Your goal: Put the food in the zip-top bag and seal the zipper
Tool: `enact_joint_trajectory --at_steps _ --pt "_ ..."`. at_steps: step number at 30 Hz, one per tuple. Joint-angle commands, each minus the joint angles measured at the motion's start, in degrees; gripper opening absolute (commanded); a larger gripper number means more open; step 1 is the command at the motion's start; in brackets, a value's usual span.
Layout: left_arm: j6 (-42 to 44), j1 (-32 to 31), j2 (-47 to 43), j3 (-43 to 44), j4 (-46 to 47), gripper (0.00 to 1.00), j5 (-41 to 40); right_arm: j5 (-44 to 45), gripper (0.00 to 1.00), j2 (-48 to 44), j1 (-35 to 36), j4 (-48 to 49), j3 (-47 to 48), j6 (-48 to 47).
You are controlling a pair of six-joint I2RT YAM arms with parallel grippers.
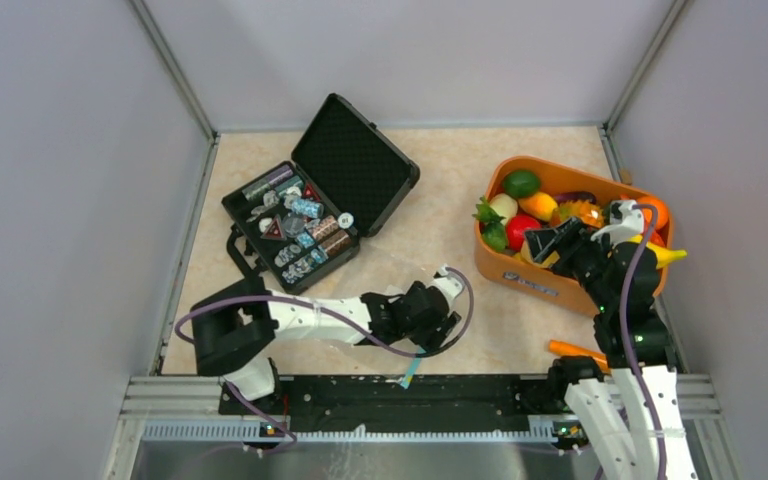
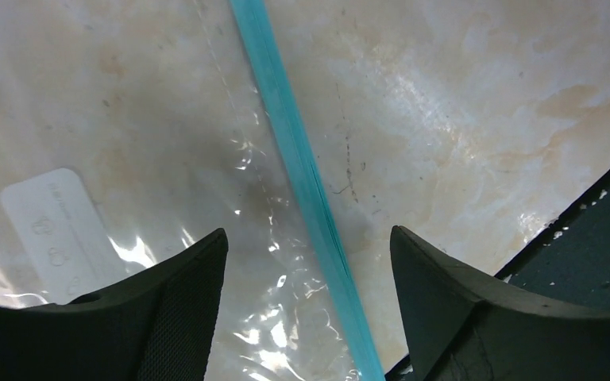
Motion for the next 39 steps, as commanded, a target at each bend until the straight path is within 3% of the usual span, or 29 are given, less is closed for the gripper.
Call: enact_joint_trajectory --at_steps 1,7,30,39 --pt "-2.2 -0.2 3.4 2.5 1.5 0.77 3.5 1.8 0.73 0.4 0.4 -1.9 0.1 0.9" --pt "-2.0 -0.2 6.0 3.1 0.1 0.74 1.0 2.4 0.74 0.2 0.4 -2.0 0.3 0.6" --pt "-0.7 -0.2 5.1 2.3 0.5 0.0 1.8 3.0 0.74 0.2 0.4 -1.8 -0.9 0.8" --pt "-0.1 -0.2 -0.2 2.0 -1.1 0.0 -4.8 -0.4 0.74 0.7 0.3 -0.7 -0.8 -0.3"
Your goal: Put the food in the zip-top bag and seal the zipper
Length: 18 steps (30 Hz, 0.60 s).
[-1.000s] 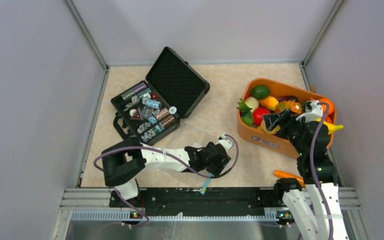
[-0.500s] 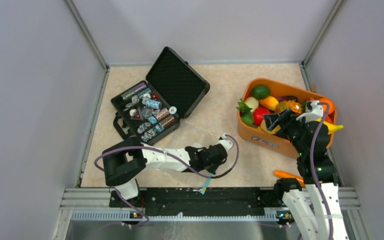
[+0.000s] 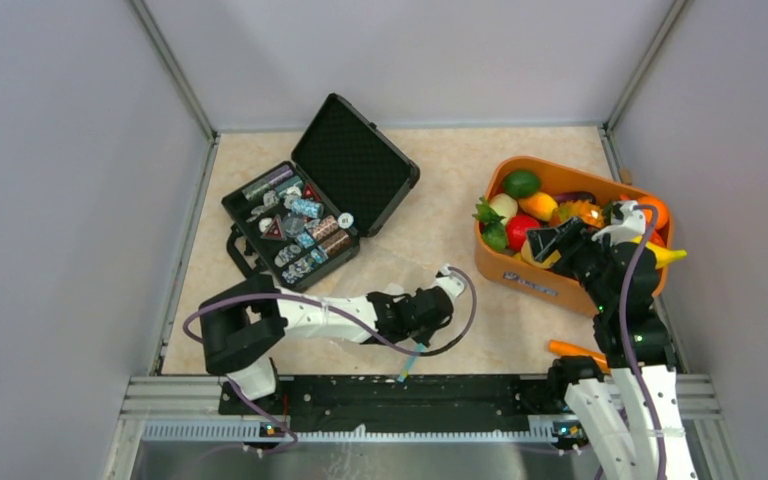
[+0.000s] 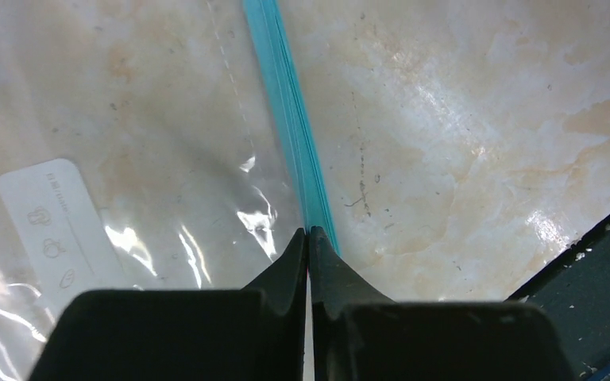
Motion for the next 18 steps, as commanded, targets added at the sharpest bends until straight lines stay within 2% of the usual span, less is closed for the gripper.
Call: enact_joint_trajectory --at_steps 1,8,14,18 --pt "0.8 -0.2 -6.9 0.0 -1.1 0.0 -6.1 -3.1 0.74 0.7 0.4 -0.3 -0.4 -0.4" --pt "2.9 -0.1 -16.7 0.0 -3.1 0.0 -15.3 -12.1 0.75 1.4 0.3 3.6 0.2 0.4" --pt "2.6 -0.1 -19.5 2.7 -8.4 0.0 -21.3 -23.1 0.75 5.7 0.4 5.3 2.3 1.8" --pt "2.3 -0.1 -20.7 3.7 -8.9 0.0 -23.9 -26.7 0.75 9.2 1.2 3.6 3.6 1.6"
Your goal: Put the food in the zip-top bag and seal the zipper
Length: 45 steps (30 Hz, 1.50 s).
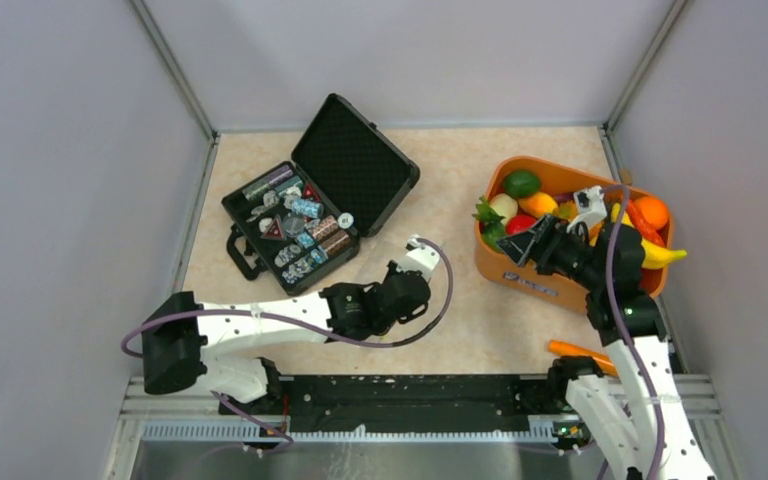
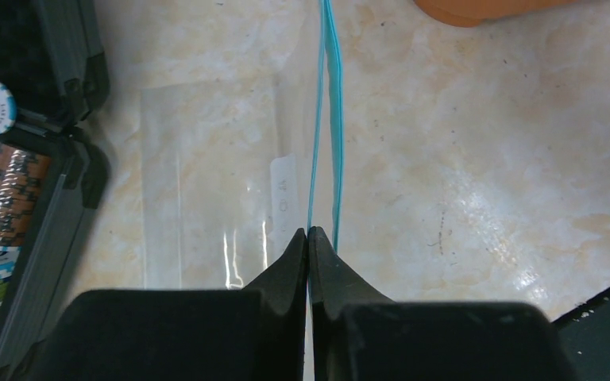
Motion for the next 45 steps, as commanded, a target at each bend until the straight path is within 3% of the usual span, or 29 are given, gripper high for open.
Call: enact_joint_trajectory --at_steps 1,5,9,17,22,24,27,29,35,45 --pt "0.0 -0.1 -2.3 2.9 -1.7 0.0 -5.1 -7.0 0.74 3.0 2.1 0.5 3.5 0.8" --pt "-0.4 -0.1 -2.5 3.5 -2.3 0.0 -5.5 -2.9 0.69 4.8 10.2 -0.8 5.7 -0.5" --pt "-0.3 -0.1 -3.0 3.3 -2.2 0.0 -5.6 9.1 0.68 5.2 18.1 -2.1 7.9 -1.5" --pt "-0.6 -0.1 -5.0 2.2 -1.1 0.0 -5.9 4.0 0.69 11.6 20.0 -2.3 10.6 -2.3" --pt "-0.6 -0.1 -6.0 2.4 -1.1 0.0 -6.3 18.2 0.69 16.3 32.2 -2.7 11.6 -1.0" --pt "-0.5 -0.1 -6.0 2.4 -1.0 0.0 -6.6 21.2 0.68 18.5 33.3 -1.4 11.0 1.8" --pt "-0.7 -0.1 -6.1 2.5 -1.6 0.0 -6.7 19.6 0.55 20.1 33.6 4.8 8.0 5.3" --pt "-0.9 -0.1 -6.3 2.4 -1.5 0.0 -6.5 20.7 0.52 21.1 34.4 7.1 7.3 6.7" --pt "-0.7 -0.1 -6.1 2.2 -1.2 0.0 -5.9 23.9 0.52 26.9 38.6 8.4 8.6 7.4" --pt "-1.0 -0.1 -6.5 1.2 -0.8 0.0 -5.3 24.1 0.47 31.5 39.3 14.5 5.8 12.1"
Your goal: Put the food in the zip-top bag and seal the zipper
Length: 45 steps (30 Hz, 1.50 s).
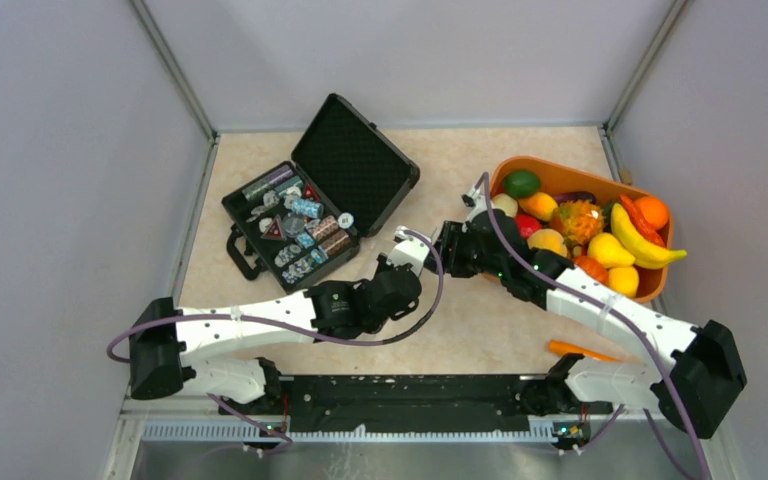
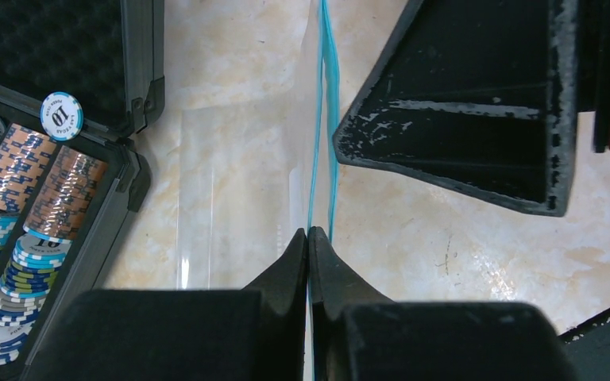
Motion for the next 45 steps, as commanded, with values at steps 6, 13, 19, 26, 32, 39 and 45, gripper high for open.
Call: enact_joint_trajectory --at_steps 6,13,19,26,32,39,45 --pt "-0.9 -0.1 -2.3 -0.5 1.6 0.0 -0.3 1.2 0.41 3.2 0.8 5.4 -0.3 2.8" --pt "-1.1 -0.1 -2.2 -0.6 1.3 0.0 -0.1 0.3 0.38 4.9 0.8 7.1 -0.8 2.8" --pt "-1.1 -0.1 -2.3 -0.9 1.7 0.0 0.2 1.8 0.35 4.6 0.8 7.4 -1.2 2.5" --pt "-0.3 -0.1 -2.0 -0.8 2.5 0.0 1.4 1.2 0.14 8.1 0.8 7.6 -0.9 2.3" --pt "0.3 0.1 -1.2 -2.0 3.8 0.16 6.0 2.2 0.0 6.4 0.9 8.5 -1.8 2.3" --pt "-3.3 0.5 -0.5 -3.2 7.4 0.5 14.1 2.3 0.0 4.8 0.9 9.7 -2.5 3.8" --pt "-6.6 0.5 0.4 -3.5 8.1 0.65 12.4 2.3 0.0 3.1 0.9 11.4 -3.7 5.9"
